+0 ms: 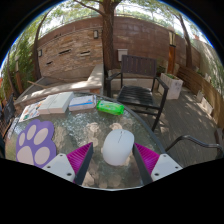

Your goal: Arrange mouse

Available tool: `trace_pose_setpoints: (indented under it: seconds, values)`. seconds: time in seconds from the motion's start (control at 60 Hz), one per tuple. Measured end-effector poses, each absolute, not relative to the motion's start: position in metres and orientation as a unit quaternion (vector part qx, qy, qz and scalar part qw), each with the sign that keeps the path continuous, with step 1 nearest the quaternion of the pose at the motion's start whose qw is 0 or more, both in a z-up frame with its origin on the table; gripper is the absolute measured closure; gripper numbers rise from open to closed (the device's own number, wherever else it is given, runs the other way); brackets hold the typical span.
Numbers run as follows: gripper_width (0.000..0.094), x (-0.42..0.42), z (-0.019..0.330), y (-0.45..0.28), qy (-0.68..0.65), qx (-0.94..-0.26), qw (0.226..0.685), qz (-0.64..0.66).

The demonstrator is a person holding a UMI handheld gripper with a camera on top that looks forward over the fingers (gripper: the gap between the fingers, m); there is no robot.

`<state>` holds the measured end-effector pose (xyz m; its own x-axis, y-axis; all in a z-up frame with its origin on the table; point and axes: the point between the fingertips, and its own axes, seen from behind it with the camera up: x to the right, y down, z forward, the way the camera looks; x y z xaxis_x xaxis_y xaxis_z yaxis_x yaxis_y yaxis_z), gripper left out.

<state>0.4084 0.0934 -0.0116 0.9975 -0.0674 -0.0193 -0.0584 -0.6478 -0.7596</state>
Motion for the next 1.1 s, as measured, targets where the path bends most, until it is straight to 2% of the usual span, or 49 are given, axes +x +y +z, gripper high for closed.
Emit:
trace_pose_setpoints:
  seconds: [0.083, 0.1, 0.117, 0.183, 0.25, 0.333, 0.35, 0.45, 0.467, 0.533, 0.617, 0.667, 0.733, 0.75, 0.767, 0.8, 0.817, 0.883, 0.983, 1.0, 1.033, 1.1]
  values:
    - [0.0187, 0.423, -0.019, 0.114, 0.04, -0.906, 0.422, -0.011]
    - [0.0218, 0.426, -0.021, 0.117, 0.04, -0.905, 0.422, -0.012]
    - [0.0254, 0.425, -0.005, 0.126, 0.043, -0.907, 0.42, -0.015]
    - [0.0439, 0.417, -0.013, 0.118, 0.042, -0.905, 0.422, -0.031]
    - [0.0454, 0.419, -0.013, 0.119, 0.039, -0.905, 0.422, -0.034]
    - [0.0516, 0.419, -0.011, 0.114, 0.025, -0.903, 0.424, -0.055]
    - [0.053, 0.413, 0.011, 0.113, 0.025, -0.904, 0.422, -0.063]
    - [0.0581, 0.414, 0.018, 0.106, 0.03, -0.904, 0.417, -0.086]
    - [0.0583, 0.417, 0.007, 0.102, 0.035, -0.901, 0.423, -0.09]
    - [0.0581, 0.414, 0.043, 0.101, 0.058, -0.889, 0.445, -0.096]
    - [0.0582, 0.388, 0.118, 0.108, 0.084, -0.859, 0.499, -0.079]
    - [0.0582, 0.359, 0.165, 0.114, 0.088, -0.839, 0.533, -0.062]
    - [0.0581, 0.302, 0.209, 0.117, 0.074, -0.822, 0.564, -0.032]
    - [0.0583, 0.286, 0.234, 0.118, 0.068, -0.82, 0.567, -0.025]
    - [0.0582, 0.27, 0.236, 0.117, 0.059, -0.819, 0.57, -0.018]
    - [0.0583, 0.239, 0.231, 0.115, 0.041, -0.821, 0.569, -0.006]
    - [0.0583, 0.228, 0.212, 0.117, 0.035, -0.82, 0.571, -0.002]
    - [0.0586, 0.175, 0.171, 0.113, 0.009, -0.839, 0.543, 0.015]
    - [0.0584, 0.128, 0.06, 0.102, -0.006, -0.879, 0.476, 0.022]
    - [0.0584, 0.126, 0.059, 0.101, -0.01, -0.885, 0.466, 0.018]
    - [0.0581, 0.127, 0.033, 0.097, -0.017, -0.894, 0.447, 0.009]
    - [0.0552, 0.12, -0.002, 0.095, -0.015, -0.901, 0.434, 0.006]
